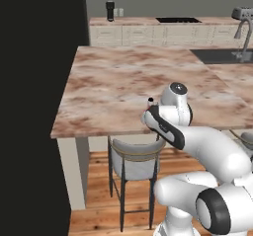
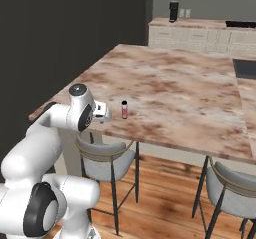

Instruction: Place the large bottle from the dining counter next to the other large bottle outside the sink, and place the small bottle from the dining counter next to the other small bottle inside the sink.

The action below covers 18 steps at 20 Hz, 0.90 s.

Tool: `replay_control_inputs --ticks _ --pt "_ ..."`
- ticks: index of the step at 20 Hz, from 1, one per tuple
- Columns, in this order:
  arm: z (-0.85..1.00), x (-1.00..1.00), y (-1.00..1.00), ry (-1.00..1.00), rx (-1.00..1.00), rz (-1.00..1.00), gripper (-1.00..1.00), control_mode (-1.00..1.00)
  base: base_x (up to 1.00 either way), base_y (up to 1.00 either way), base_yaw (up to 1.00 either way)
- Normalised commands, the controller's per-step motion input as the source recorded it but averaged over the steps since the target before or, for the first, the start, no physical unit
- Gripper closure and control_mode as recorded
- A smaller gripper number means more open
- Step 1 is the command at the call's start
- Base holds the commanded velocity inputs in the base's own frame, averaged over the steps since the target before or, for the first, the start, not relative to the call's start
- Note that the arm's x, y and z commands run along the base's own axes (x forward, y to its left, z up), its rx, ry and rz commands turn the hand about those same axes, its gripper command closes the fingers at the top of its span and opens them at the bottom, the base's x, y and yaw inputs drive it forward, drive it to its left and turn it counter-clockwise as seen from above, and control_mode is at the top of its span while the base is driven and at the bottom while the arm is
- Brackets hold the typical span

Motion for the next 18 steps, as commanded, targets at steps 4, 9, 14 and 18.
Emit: replay_control_inputs --ticks 4,9,14,18 --pt "0.00 0.00 0.00 0.00 0.00 0.00 -1.00 1.00 0.29 0.27 -0.11" --pt "0.00 0.00 0.00 0.00 0.00 0.00 -1.00 1.00 0.46 0.02 -0.07" --pt "0.00 0.00 0.00 0.00 0.00 0.00 -1.00 1.00 0.53 0.02 -0.06" --pt "0.00 0.00 0.00 0.00 0.00 0.00 -1.00 1.00 0.27 0.06 -0.04"
